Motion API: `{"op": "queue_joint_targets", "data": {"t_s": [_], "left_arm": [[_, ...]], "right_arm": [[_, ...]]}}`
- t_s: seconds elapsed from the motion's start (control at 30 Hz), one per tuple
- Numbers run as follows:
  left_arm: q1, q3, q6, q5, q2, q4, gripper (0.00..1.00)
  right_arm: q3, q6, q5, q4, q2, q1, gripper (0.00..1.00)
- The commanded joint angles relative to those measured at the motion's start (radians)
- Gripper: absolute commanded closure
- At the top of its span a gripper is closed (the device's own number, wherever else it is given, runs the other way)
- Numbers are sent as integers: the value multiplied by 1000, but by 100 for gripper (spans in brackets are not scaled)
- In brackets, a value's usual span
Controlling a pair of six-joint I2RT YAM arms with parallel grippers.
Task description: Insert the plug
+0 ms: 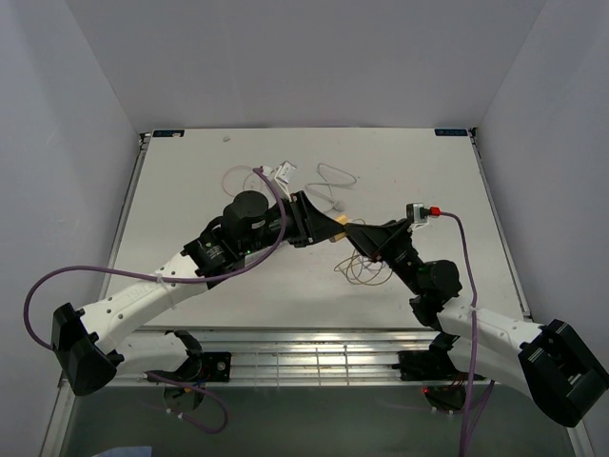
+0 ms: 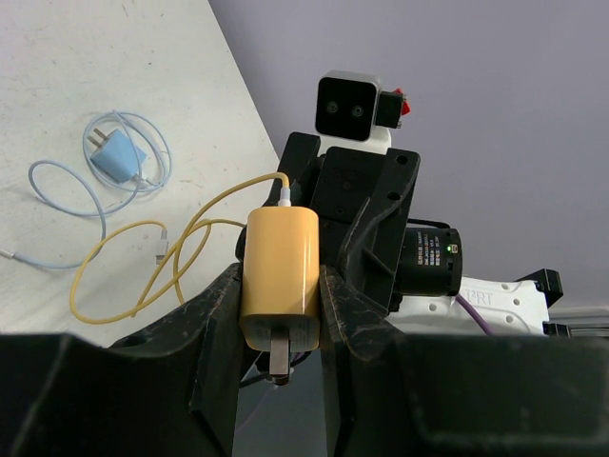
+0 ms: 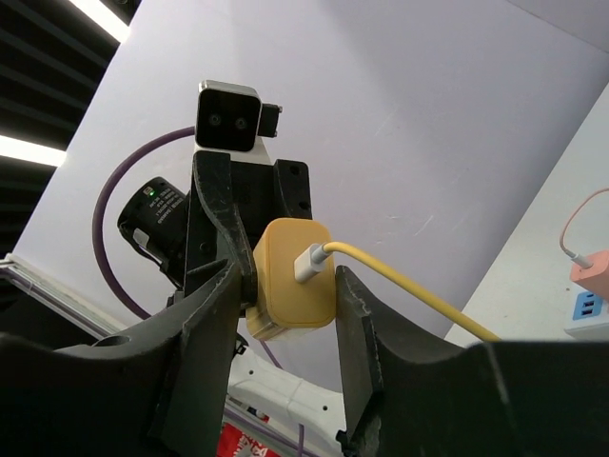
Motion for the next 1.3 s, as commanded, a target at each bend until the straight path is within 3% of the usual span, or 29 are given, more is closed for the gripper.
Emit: {"op": "queue_joint_targets", "data": {"t_s": [0.0,0.17,0.5,0.87,0.93,1.1,1.2,1.27], "left_arm": [[-21,5,24,4,-16,43,100],[-33,5,36,7,-12,51,100],[-45,-24,30,-14,-32,74,100],[-51,-24,48,-42,-44,63,100],[-56,-13,53,-51,-27,41,100],[-60,42,60,-140,14,-59,100],[-60,71,38,-167,31,-102,100],[-60,82,31,-197,33,-105,91]], "right_arm": [[37,19,33,109,18,18,56],[40,33,46,160,35,26,63],[62,66,88,221,46,31,63],[114,66,43,178,66,31,62],[120,57,37,178,69,31,67],[143,30,2,143,64,34,92],[140,-3,-15,139,55,34,92],[135,-24,-19,140,46,35,92]]}}
